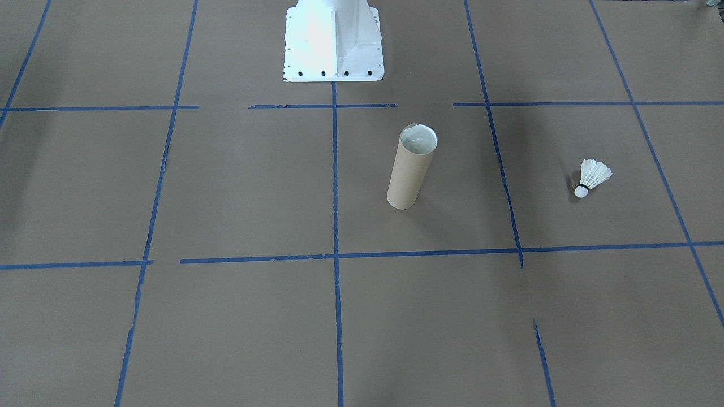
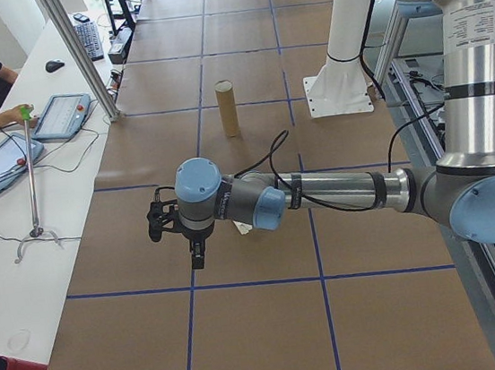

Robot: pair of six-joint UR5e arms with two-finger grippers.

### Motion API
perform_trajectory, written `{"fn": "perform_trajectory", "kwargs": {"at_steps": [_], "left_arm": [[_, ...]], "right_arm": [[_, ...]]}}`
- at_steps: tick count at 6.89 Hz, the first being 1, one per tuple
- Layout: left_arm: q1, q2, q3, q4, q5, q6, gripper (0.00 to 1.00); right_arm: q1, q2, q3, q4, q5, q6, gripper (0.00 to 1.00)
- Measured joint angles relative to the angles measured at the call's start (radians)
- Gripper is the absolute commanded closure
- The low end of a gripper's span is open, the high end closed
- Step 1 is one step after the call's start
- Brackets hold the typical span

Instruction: Collect badminton balls into bucket

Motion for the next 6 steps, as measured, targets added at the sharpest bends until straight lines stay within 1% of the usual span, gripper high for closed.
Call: {"fn": "perform_trajectory", "kwargs": {"at_steps": [2,5,6], "left_arm": [[0.025,0.015,-0.013,-0.115,-0.002,-0.132,0.00],[0.104,0.069,-0.010,-0.371,0.005,-0.416,0.00],[0.119,0.094,-0.007,-0.446,0.007,-0.474,0.00]], "right_arm": [[0.000,0.000,0.000,0.000,0.000,0.000,0.00],[0.000,0.000,0.000,0.000,0.000,0.000,0.00],[0.000,0.000,0.000,0.000,0.000,0.000,0.00]]}}
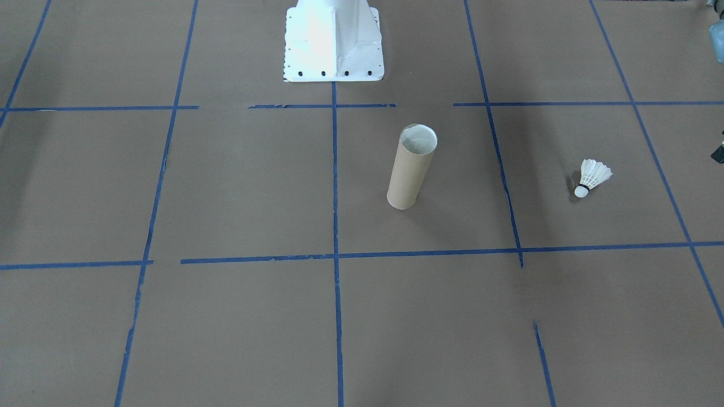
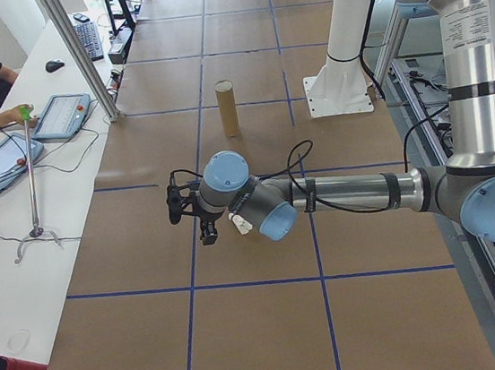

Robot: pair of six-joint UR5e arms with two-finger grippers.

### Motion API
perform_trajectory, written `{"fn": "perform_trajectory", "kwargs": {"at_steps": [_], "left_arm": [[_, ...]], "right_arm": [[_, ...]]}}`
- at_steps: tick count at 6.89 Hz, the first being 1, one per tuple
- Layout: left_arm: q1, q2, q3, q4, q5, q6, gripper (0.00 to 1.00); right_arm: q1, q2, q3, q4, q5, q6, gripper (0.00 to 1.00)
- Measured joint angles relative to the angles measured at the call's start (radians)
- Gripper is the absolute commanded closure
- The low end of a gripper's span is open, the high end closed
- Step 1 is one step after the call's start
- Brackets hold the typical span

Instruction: Collect badminton balls into bucket

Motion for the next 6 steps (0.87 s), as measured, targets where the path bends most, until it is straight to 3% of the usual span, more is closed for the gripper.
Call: {"fn": "perform_trajectory", "kwargs": {"at_steps": [2,3,4,6], "left_arm": [[0.049,0.064,0.027,-0.202,0.041,-0.180,0.00],[0.115,0.074,0.045,-0.296,0.091,-0.325,0.00],[0.185,0.076,0.053,-0.353,0.142,-0.451,0.00],[0.263,0.077,0.058,-0.402,0.177,-0.568,0.00]], "right_arm": [[0.000,0.000,0.000,0.000,0.000,0.000,0.00],[0.000,-0.001,0.000,0.000,0.000,0.000,0.00],[0.000,0.000,0.000,0.000,0.000,0.000,0.00],[0.000,0.000,0.000,0.000,0.000,0.000,0.00]]}}
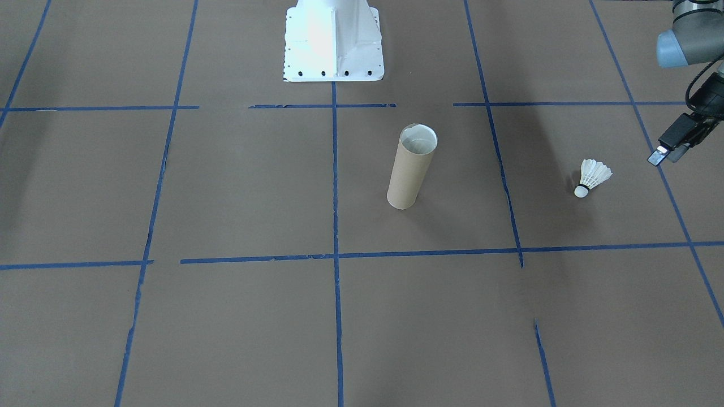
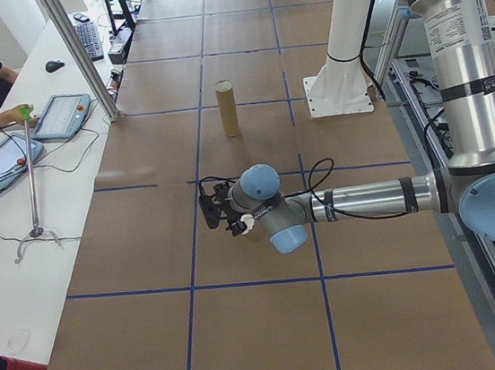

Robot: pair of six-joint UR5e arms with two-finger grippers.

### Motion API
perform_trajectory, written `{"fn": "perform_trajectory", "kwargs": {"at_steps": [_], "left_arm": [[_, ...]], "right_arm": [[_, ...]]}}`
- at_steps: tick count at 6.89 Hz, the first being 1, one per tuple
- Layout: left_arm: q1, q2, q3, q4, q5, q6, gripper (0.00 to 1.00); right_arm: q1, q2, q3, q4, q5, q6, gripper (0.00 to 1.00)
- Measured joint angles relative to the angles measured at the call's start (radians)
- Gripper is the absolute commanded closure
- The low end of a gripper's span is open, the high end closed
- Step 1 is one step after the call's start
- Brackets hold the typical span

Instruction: Collect badminton balls into bucket

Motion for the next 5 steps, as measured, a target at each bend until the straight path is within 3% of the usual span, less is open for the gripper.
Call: {"fn": "perform_trajectory", "kwargs": {"at_steps": [3,5], "left_arm": [[0.077,-0.003,0.059,-0.072,0.014,-0.067,0.00],[0.155,-0.007,0.124,-0.172,0.078,-0.142,0.00]], "right_arm": [[0.000,0.000,0.000,0.000,0.000,0.000,0.00],[0.000,0.000,0.000,0.000,0.000,0.000,0.00]]}}
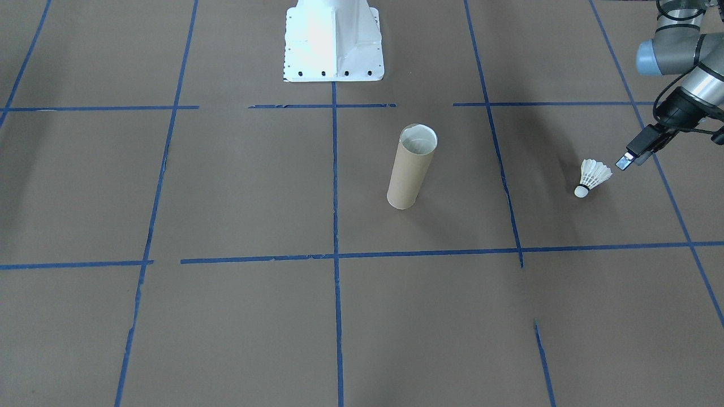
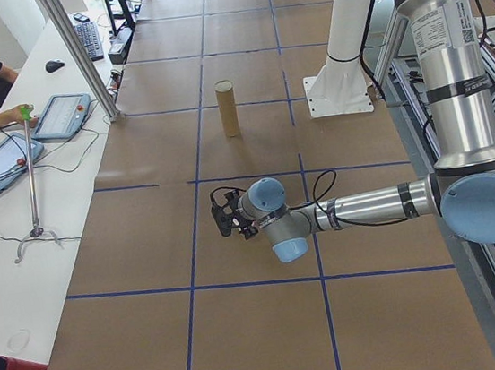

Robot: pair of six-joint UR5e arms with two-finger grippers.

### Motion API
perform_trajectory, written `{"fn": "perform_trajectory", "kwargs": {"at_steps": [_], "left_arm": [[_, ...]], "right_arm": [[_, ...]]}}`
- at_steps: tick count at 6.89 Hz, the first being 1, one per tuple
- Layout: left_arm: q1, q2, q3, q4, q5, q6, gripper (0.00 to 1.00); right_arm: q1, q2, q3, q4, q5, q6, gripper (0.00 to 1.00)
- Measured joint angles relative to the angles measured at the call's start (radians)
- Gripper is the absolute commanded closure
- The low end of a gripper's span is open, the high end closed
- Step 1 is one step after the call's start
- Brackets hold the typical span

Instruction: Collect badminton balls into bucket

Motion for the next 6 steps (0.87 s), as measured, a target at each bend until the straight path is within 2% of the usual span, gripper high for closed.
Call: {"fn": "perform_trajectory", "kwargs": {"at_steps": [2,5,6], "left_arm": [[0.058,-0.010,0.031,-0.044,0.032,-0.039,0.00],[0.107,-0.041,0.052,-0.051,0.036,-0.070,0.00],[0.116,-0.047,0.054,-0.051,0.036,-0.076,0.08]], "right_arm": [[0.000,0.000,0.000,0.000,0.000,0.000,0.00],[0.000,0.000,0.000,0.000,0.000,0.000,0.00],[0.000,0.000,0.000,0.000,0.000,0.000,0.00]]}}
